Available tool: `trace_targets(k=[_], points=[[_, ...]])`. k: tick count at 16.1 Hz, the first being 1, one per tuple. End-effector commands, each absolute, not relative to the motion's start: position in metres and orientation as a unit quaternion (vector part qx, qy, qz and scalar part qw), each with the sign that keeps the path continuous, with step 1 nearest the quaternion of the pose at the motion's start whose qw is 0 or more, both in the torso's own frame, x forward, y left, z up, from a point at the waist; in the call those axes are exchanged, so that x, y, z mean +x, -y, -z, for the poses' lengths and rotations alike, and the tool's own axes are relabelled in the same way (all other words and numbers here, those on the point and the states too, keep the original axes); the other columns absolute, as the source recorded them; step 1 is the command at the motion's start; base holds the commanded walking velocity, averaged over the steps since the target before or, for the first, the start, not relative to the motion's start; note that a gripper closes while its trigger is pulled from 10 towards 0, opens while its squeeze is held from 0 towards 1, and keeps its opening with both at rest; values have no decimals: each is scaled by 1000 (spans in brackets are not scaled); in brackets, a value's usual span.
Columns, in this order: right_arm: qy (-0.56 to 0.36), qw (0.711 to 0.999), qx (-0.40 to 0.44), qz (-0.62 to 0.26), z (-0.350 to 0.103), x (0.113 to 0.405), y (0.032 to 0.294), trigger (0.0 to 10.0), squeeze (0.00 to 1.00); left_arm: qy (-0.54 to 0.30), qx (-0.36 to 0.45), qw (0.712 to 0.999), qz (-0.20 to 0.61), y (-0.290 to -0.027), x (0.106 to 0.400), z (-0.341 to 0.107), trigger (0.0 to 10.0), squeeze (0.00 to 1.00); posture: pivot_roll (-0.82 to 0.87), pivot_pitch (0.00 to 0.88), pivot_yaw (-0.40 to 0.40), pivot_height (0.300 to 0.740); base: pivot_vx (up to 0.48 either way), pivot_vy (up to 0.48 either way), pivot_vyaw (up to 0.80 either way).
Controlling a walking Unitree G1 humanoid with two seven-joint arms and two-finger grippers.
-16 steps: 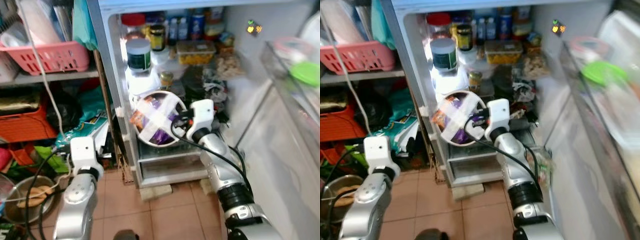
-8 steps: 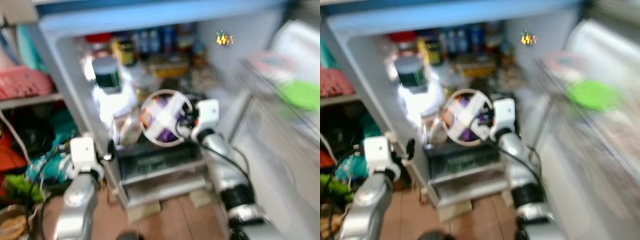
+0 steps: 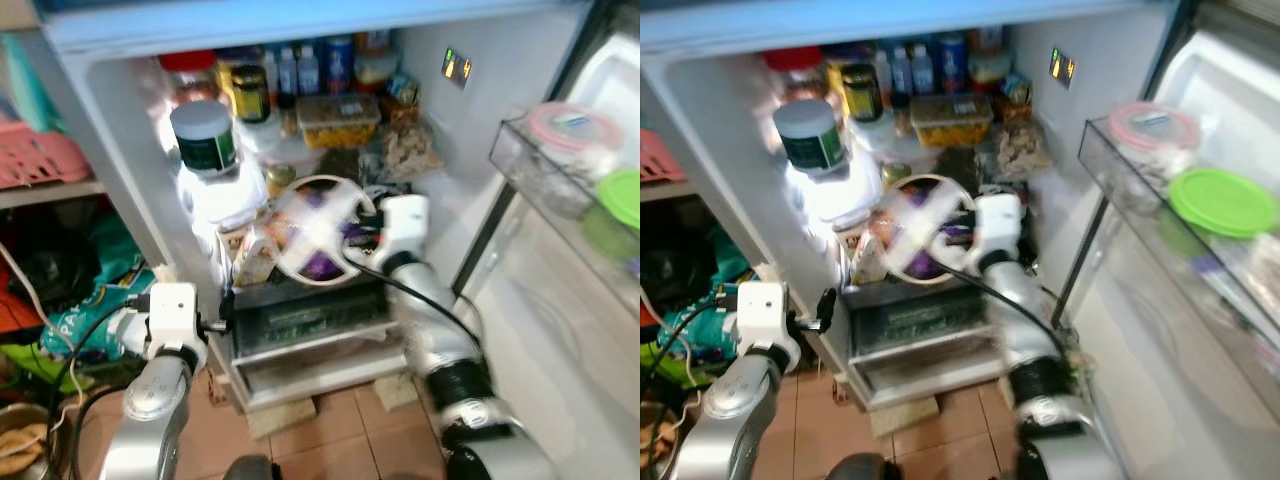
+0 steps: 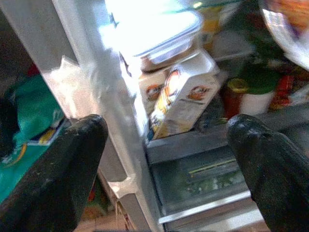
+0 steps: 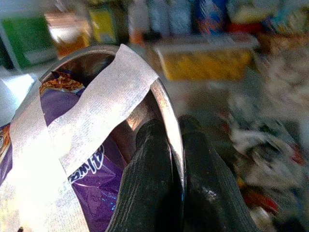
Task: Restocking fridge
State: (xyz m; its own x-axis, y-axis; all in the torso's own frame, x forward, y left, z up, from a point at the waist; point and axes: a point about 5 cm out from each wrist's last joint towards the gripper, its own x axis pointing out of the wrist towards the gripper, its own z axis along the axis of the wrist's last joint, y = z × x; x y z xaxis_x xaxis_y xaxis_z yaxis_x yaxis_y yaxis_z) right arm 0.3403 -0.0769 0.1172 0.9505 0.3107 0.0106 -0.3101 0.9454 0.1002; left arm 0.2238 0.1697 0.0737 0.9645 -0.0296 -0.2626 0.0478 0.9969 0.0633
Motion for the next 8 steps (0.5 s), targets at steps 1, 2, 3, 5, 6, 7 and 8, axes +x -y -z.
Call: trace_targets(k=[1,2,3,5,6,7,8], points=[[8,986,65,-155,-129,349,67,10000,0,-126,56,989,42,-167,218,-79,10000,0,189,0,36,740,0,0,0],[-2,985,76,-155,-131,354,61,10000,0,-130,68,988,52,-168,212,-80,10000,0,208,1,43,740,0,0,0],[-22,986,72,-151,-134,360,53,10000,0,-139,77,986,57,-171,202,-81,10000,0,231,22,51,740,0,0,0],[-46,985,89,-140,-137,369,49,10000,0,-145,82,984,58,-174,194,-84,10000,0,262,47,56,740,0,0,0],[-52,985,92,-138,-137,370,49,10000,0,-145,82,984,58,-175,192,-85,10000,0,267,50,56,740,0,0,0],[-65,986,87,-127,-138,374,48,10000,0,-145,86,984,60,-176,185,-89,10000,0,286,68,53,740,0,0,0],[-70,986,95,-118,-142,379,50,10000,0,-142,85,984,62,-175,180,-94,10000,0,299,84,47,740,0,0,0]])
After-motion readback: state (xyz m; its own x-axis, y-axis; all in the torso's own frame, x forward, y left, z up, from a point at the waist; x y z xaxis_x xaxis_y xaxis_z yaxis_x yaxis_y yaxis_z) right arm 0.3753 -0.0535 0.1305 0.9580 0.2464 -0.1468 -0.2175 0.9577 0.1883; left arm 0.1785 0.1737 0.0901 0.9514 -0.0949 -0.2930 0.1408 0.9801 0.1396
